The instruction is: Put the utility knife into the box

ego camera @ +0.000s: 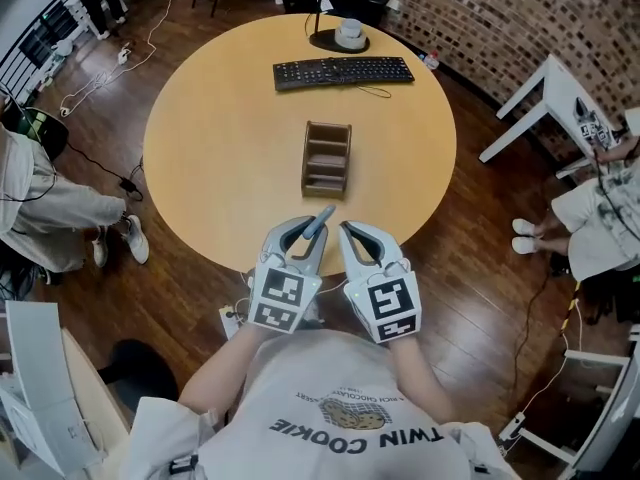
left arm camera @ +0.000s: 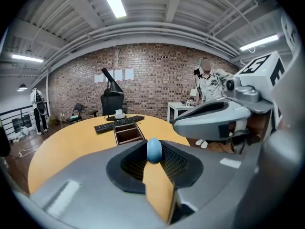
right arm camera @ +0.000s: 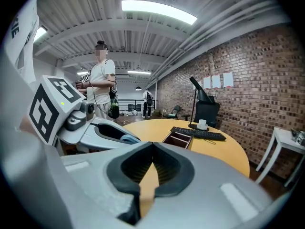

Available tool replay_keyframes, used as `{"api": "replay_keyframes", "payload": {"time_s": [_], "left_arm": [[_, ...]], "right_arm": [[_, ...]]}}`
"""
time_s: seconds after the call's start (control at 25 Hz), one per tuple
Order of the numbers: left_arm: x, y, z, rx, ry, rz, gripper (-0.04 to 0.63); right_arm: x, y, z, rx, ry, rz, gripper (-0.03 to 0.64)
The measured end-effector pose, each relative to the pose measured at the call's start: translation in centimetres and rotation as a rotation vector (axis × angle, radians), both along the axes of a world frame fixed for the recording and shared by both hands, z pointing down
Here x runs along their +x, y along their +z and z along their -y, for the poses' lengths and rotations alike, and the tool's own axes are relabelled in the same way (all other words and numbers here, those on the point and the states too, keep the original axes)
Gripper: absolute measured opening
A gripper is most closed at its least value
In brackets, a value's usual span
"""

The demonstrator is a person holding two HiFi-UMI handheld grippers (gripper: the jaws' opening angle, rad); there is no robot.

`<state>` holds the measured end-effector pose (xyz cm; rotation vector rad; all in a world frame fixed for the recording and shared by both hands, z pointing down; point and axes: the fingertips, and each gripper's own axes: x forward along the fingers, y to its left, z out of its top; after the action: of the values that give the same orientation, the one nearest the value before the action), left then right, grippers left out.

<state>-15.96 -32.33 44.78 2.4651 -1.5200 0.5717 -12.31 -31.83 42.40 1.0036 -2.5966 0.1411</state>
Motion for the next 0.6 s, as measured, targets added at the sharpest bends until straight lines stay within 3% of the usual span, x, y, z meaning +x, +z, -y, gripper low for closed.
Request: {"api": "replay_keyframes", "payload": {"time_s": [0.28, 0.6], "left_arm": [[-1.1, 3.0, 2.9, -0.035, 0.155, 0.149, 0.077], [-0.5, 4.8, 5.4, -0.002, 0.302, 0.324, 0.075]], "right_arm": [[-1.1, 1.1, 2.0, 0.003, 0.062, -0.035, 0.002], [-0.6, 2.4, 3.2, -0.008, 0.116, -0.048, 0.002]]}}
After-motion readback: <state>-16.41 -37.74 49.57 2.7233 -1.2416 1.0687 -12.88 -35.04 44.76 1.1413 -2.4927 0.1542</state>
